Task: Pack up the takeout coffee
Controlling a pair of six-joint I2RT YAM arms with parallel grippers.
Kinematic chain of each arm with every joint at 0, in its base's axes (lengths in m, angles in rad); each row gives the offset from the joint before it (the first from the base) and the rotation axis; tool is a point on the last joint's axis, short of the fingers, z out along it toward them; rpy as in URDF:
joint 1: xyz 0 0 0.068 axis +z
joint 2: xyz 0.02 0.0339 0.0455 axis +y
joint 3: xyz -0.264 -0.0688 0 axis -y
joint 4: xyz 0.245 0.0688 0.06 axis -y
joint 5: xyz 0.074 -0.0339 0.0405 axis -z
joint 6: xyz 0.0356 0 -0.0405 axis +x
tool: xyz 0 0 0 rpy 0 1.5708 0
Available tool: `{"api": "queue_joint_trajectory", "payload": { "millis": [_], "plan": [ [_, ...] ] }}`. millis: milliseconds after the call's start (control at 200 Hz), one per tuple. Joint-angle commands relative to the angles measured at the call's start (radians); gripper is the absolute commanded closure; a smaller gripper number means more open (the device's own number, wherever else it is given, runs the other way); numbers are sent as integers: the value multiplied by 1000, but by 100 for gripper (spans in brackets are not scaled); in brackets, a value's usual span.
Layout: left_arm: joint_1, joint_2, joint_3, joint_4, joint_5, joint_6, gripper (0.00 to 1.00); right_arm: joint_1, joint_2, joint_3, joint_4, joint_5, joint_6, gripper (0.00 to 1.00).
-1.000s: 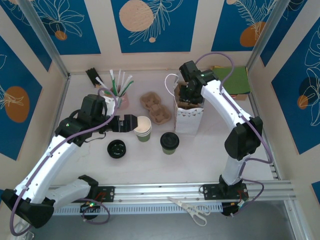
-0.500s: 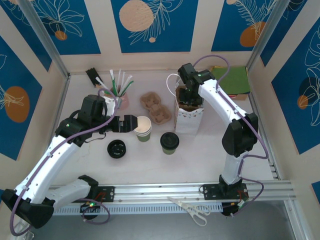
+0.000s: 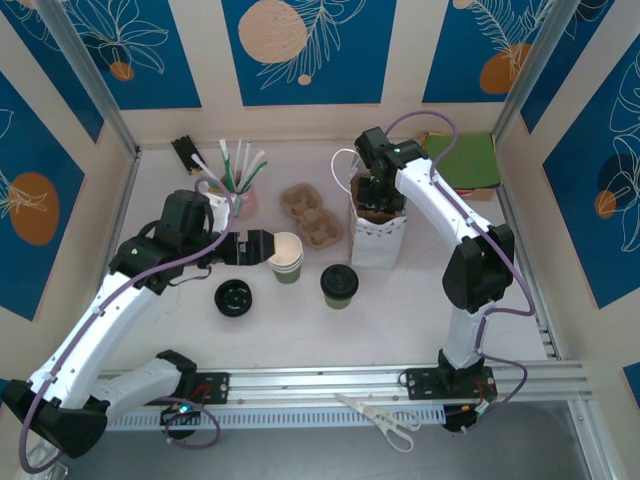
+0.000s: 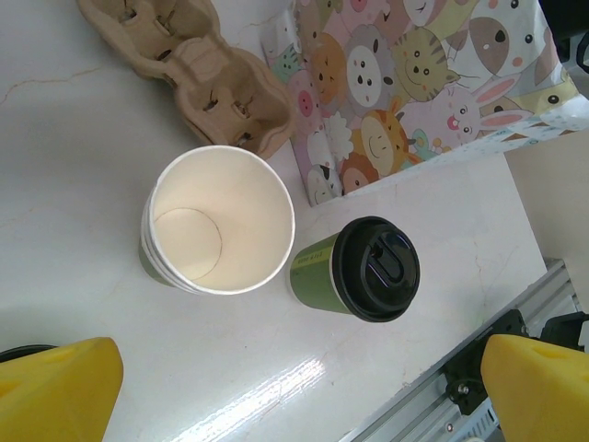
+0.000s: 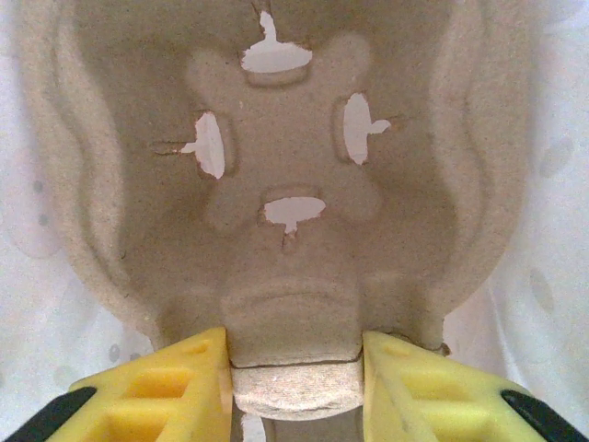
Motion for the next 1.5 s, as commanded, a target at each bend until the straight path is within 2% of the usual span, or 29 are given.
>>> {"api": "queue_joint_trajectory", "payload": {
  "millis": [0,610,1000,1495],
  "plan": [
    [-7,-19,-11,19,-9,-8,0,20,9,66,-56,32,-13,64],
    [-7,-23,-20,23,-3,-5,0,74,-39,164,-122,118,19,64],
    [-7,-19,-18,21,2,1,0,75,-68,191,-138,118,25,64],
    [-8,-11,-17,26,7,-2,0,106,-25,227,-174,154,1,64]
  ]
}}
